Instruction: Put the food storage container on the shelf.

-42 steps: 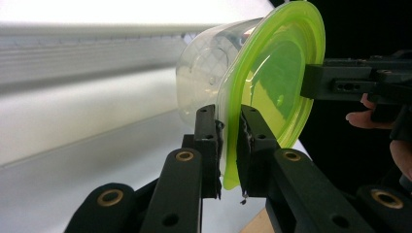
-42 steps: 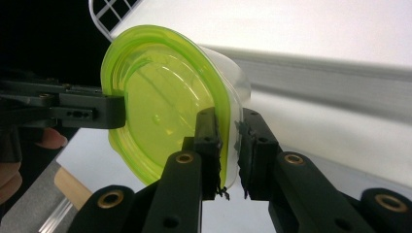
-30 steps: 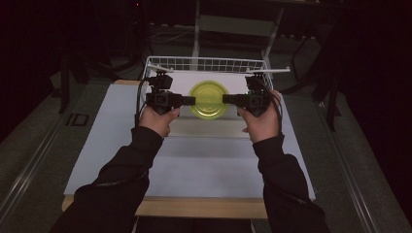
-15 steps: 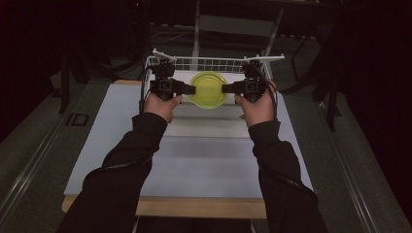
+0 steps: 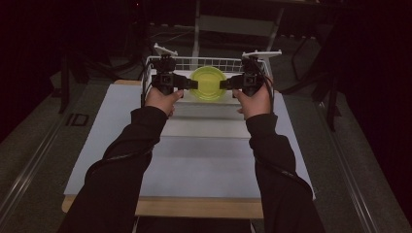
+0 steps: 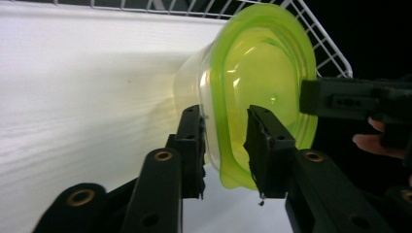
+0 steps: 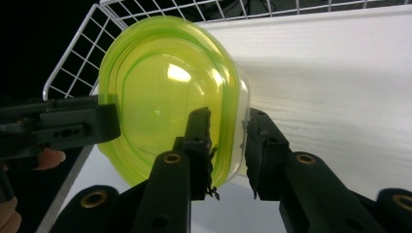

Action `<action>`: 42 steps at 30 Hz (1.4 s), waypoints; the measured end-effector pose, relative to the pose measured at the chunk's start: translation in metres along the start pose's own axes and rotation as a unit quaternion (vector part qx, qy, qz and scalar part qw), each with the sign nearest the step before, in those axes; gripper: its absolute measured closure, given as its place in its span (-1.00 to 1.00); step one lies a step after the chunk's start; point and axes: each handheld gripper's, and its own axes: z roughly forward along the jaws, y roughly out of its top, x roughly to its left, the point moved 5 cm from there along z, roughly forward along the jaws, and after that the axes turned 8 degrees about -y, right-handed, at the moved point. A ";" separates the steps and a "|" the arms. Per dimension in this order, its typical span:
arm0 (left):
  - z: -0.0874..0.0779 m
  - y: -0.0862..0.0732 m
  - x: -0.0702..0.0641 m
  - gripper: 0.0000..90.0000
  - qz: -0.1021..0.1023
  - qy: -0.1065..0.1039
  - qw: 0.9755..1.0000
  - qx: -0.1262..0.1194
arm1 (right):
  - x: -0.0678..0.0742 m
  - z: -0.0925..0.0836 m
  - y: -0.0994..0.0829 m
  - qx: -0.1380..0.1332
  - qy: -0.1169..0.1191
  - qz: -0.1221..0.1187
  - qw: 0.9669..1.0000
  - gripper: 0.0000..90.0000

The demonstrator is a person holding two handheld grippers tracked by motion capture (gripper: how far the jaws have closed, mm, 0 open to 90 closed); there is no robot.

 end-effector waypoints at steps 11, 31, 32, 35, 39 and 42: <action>0.007 0.006 0.009 0.10 0.032 0.013 0.999 -0.009 | 0.004 0.010 0.013 -0.004 -0.023 -0.018 1.000 0.09; -0.045 -0.023 0.009 -0.69 0.077 -0.037 0.993 -0.081 | 0.025 -0.012 -0.031 -0.024 0.022 -0.106 0.994 0.52; -0.048 -0.028 0.009 -0.80 0.089 -0.037 0.991 -0.091 | 0.024 -0.007 -0.040 -0.021 0.016 -0.108 0.994 0.90; -0.051 -0.047 0.009 -0.97 0.118 -0.047 0.986 -0.106 | 0.023 -0.001 -0.045 -0.021 0.019 -0.104 0.994 0.99; -0.051 -0.086 0.017 -0.97 0.131 -0.053 0.984 -0.110 | 0.025 0.011 -0.048 -0.020 0.023 -0.101 0.994 0.99; -0.045 -0.121 0.026 -0.97 0.126 -0.061 0.985 -0.103 | 0.027 0.020 -0.048 -0.018 0.024 -0.099 0.995 0.99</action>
